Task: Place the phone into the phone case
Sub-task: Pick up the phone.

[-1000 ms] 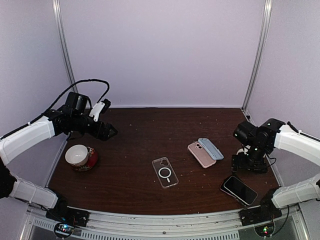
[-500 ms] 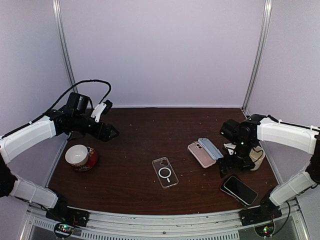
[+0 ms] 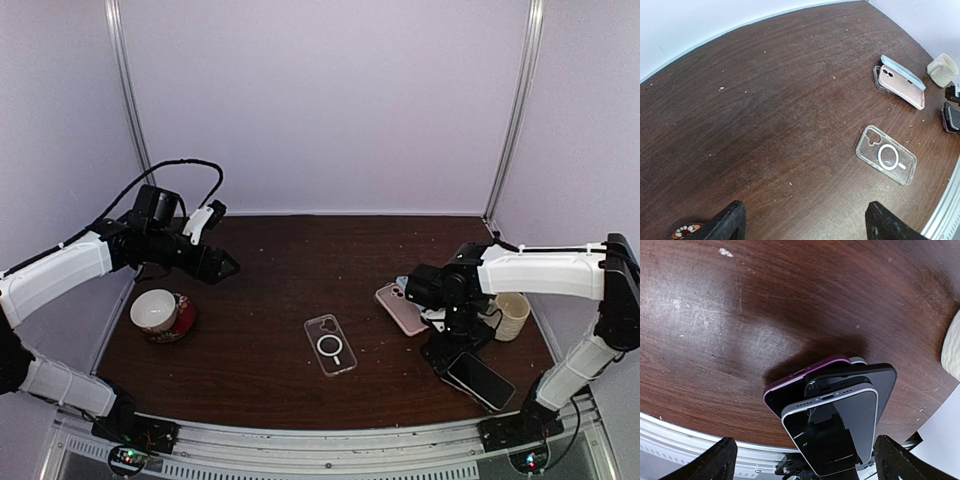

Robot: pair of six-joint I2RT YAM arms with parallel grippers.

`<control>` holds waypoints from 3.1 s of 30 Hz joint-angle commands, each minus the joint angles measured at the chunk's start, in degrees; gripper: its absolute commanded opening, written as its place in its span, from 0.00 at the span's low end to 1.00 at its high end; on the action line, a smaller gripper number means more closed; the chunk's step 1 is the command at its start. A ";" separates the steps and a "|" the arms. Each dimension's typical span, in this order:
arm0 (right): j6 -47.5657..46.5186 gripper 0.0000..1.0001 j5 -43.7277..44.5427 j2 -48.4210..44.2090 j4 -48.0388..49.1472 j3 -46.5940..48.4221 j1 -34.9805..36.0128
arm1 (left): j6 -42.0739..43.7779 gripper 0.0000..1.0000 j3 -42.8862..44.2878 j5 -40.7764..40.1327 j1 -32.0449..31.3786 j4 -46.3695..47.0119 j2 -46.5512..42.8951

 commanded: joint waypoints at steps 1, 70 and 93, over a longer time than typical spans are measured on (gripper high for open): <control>0.50 1.00 1.79 2.43 1.22 -3.28 0.51 | 0.78 0.87 -0.05 2.07 -0.20 2.27 0.10; -5.53 0.79 -4.04 18.93 8.92 11.03 -8.42 | 1.26 0.87 -0.32 5.04 -0.19 2.90 -0.24; -6.32 0.99 -2.26 15.11 6.58 7.36 -6.24 | 1.79 0.87 -0.49 5.60 -0.22 2.97 -0.37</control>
